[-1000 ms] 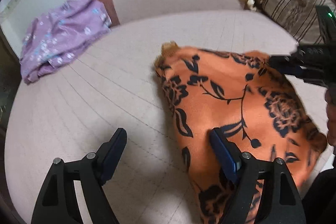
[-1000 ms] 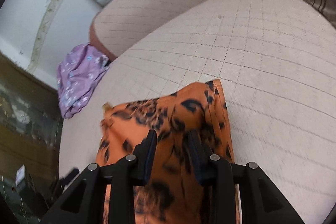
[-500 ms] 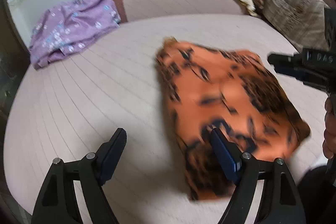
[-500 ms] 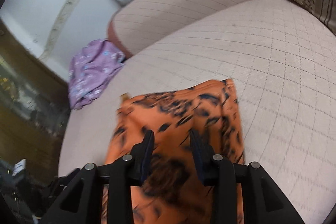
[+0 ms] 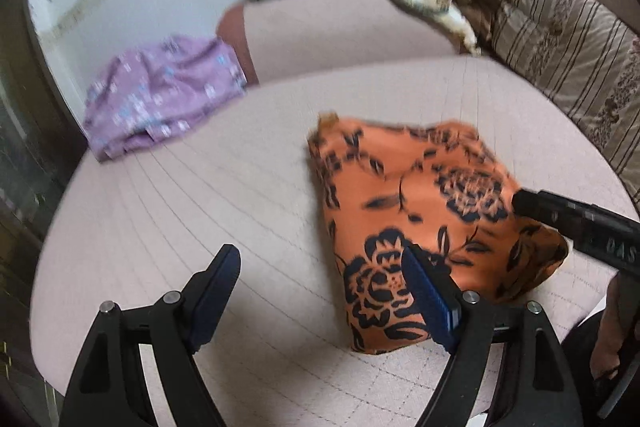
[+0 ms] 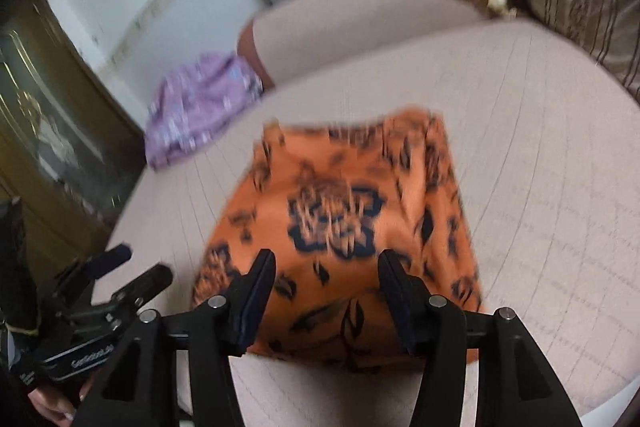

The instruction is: Fold small clothes

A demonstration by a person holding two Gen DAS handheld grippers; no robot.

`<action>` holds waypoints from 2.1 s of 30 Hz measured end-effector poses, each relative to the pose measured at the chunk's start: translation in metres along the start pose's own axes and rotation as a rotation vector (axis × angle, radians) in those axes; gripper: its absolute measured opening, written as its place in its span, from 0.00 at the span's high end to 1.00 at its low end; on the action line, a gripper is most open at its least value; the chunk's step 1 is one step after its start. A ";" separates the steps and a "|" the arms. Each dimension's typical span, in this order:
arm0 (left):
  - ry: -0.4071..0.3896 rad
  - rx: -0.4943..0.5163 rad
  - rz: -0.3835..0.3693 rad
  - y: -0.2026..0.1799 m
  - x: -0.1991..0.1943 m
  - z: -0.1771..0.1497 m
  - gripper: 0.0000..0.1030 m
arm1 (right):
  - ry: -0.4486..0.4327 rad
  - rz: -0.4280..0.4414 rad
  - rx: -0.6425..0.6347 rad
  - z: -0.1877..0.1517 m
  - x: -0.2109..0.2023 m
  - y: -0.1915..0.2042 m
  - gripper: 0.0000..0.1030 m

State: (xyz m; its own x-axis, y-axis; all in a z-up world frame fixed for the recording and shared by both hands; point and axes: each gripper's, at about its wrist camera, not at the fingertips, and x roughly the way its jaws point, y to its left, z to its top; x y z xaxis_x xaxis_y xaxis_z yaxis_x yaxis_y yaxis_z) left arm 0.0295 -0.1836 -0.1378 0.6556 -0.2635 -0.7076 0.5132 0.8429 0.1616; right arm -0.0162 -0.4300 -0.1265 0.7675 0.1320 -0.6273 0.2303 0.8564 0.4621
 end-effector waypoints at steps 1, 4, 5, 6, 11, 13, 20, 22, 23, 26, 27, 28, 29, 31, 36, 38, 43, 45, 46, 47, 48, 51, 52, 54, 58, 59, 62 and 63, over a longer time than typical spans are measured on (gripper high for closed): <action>-0.023 0.000 0.007 0.001 -0.008 0.002 0.19 | -0.034 0.008 0.004 0.002 -0.005 -0.001 0.42; -0.071 -0.003 0.014 0.002 -0.028 0.009 0.19 | -0.080 0.025 0.026 0.008 -0.011 -0.002 0.41; -0.086 -0.002 0.019 0.003 -0.033 0.010 0.19 | -0.083 0.026 0.029 0.010 -0.010 -0.003 0.41; -0.106 0.002 0.027 0.002 -0.040 0.012 0.19 | -0.085 0.020 0.025 0.012 -0.008 0.000 0.41; -0.149 -0.008 0.024 0.004 -0.057 0.019 0.19 | -0.121 0.019 -0.011 0.010 -0.016 0.007 0.41; -0.155 -0.011 0.025 0.002 -0.061 0.020 0.19 | -0.134 0.023 -0.011 0.010 -0.016 0.006 0.41; -0.151 -0.006 0.031 -0.001 -0.063 0.022 0.19 | -0.151 0.048 0.042 0.013 -0.021 -0.004 0.41; -0.137 -0.008 0.032 -0.002 -0.059 0.021 0.19 | -0.158 0.050 0.050 0.013 -0.023 -0.005 0.41; -0.129 -0.009 0.033 -0.002 -0.056 0.020 0.19 | -0.165 0.052 0.054 0.013 -0.025 -0.006 0.41; -0.112 -0.010 0.038 -0.002 -0.050 0.019 0.19 | -0.173 0.062 0.070 0.014 -0.028 -0.009 0.41; -0.106 -0.011 0.040 -0.002 -0.048 0.018 0.19 | -0.170 0.062 0.075 0.014 -0.027 -0.010 0.41; -0.101 -0.012 0.043 -0.001 -0.046 0.017 0.19 | -0.166 0.061 0.083 0.014 -0.026 -0.012 0.41; -0.097 -0.014 0.044 0.000 -0.044 0.017 0.19 | -0.163 0.062 0.087 0.014 -0.026 -0.012 0.41; -0.087 -0.018 0.045 0.002 -0.040 0.016 0.19 | -0.164 0.064 0.092 0.014 -0.025 -0.013 0.41; -0.069 -0.023 0.049 0.006 -0.030 0.013 0.19 | -0.154 0.060 0.087 0.014 -0.024 -0.012 0.41; -0.059 -0.025 0.049 0.007 -0.025 0.013 0.19 | -0.152 0.059 0.086 0.014 -0.023 -0.012 0.41; -0.041 -0.025 0.050 0.009 -0.015 0.012 0.19 | -0.142 0.057 0.093 0.015 -0.019 -0.014 0.41; -0.034 -0.028 0.050 0.010 -0.011 0.012 0.19 | -0.138 0.055 0.094 0.016 -0.017 -0.015 0.41; -0.032 -0.028 0.049 0.011 -0.010 0.012 0.19 | -0.135 0.052 0.099 0.017 -0.015 -0.017 0.41; -0.029 -0.028 0.048 0.011 -0.009 0.013 0.19 | -0.131 0.051 0.109 0.018 -0.013 -0.020 0.41; -0.027 -0.028 0.049 0.011 -0.007 0.013 0.19 | -0.129 0.052 0.119 0.019 -0.013 -0.022 0.41; -0.021 -0.029 0.050 0.012 -0.003 0.013 0.19 | -0.132 0.057 0.144 0.021 -0.012 -0.029 0.41; -0.019 -0.029 0.050 0.012 -0.002 0.013 0.19 | -0.134 0.057 0.149 0.021 -0.012 -0.030 0.41; -0.014 -0.027 0.050 0.011 0.000 0.013 0.19 | -0.136 0.054 0.158 0.022 -0.012 -0.033 0.41; -0.007 -0.022 0.055 0.010 0.003 0.014 0.19 | -0.133 0.053 0.177 0.024 -0.011 -0.038 0.41; -0.006 -0.021 0.055 0.010 0.004 0.014 0.19 | -0.134 0.054 0.180 0.024 -0.011 -0.038 0.41; -0.002 -0.018 0.055 0.010 0.006 0.014 0.19 | -0.131 0.052 0.184 0.024 -0.010 -0.039 0.41; -0.001 -0.018 0.056 0.010 0.007 0.014 0.19 | -0.129 0.052 0.186 0.024 -0.010 -0.040 0.41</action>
State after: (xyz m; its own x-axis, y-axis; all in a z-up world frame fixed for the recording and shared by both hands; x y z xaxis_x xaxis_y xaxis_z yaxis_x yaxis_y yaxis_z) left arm 0.0471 -0.1832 -0.1309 0.6833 -0.2164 -0.6973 0.4661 0.8644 0.1884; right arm -0.0181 -0.4774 -0.1236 0.8485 0.0984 -0.5199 0.2859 0.7416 0.6069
